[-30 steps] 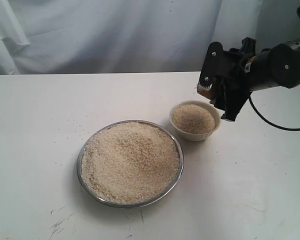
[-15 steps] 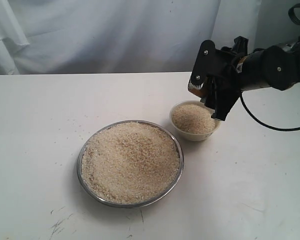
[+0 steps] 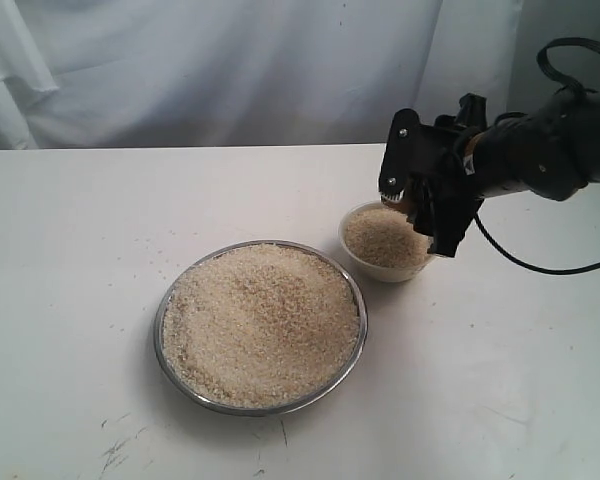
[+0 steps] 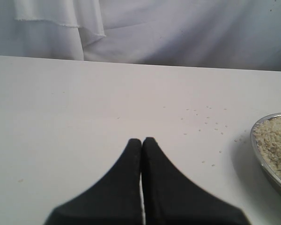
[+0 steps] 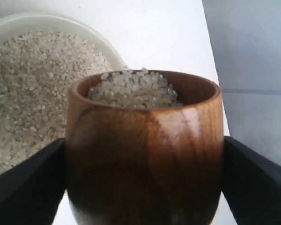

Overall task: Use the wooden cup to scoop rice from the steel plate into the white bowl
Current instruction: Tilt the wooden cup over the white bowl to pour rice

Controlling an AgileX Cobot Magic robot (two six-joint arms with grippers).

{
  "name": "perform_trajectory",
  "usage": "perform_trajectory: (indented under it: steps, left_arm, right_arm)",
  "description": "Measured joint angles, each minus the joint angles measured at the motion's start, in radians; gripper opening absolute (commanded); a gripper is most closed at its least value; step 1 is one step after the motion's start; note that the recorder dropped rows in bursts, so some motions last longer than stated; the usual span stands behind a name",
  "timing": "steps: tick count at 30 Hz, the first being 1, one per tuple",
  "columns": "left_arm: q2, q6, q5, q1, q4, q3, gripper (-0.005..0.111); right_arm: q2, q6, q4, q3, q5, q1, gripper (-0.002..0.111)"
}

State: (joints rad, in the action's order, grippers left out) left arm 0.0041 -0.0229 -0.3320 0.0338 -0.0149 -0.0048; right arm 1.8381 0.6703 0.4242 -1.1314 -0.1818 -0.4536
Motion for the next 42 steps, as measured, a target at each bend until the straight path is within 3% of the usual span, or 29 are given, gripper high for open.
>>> perform_trajectory:
  steps: [5,13,32,42]
  left_arm:
    - [0.0,0.0,0.0,0.0,0.0,0.0,0.0]
    - [0.0,0.0,0.0,0.0,0.0,0.0,0.0]
    - [0.0,0.0,0.0,0.0,0.0,0.0,0.0]
    - [0.0,0.0,0.0,0.0,0.0,0.0,0.0]
  right_arm:
    - [0.0,-0.211,0.269,-0.016,-0.06,-0.017,0.0]
    - [0.0,-0.306,0.418,-0.016,-0.125,-0.055,0.0]
    - [0.0,-0.334,0.531,0.003,-0.196,-0.084,0.0]
    - [0.002,-0.443,0.655,0.007,-0.23,-0.104,0.0]
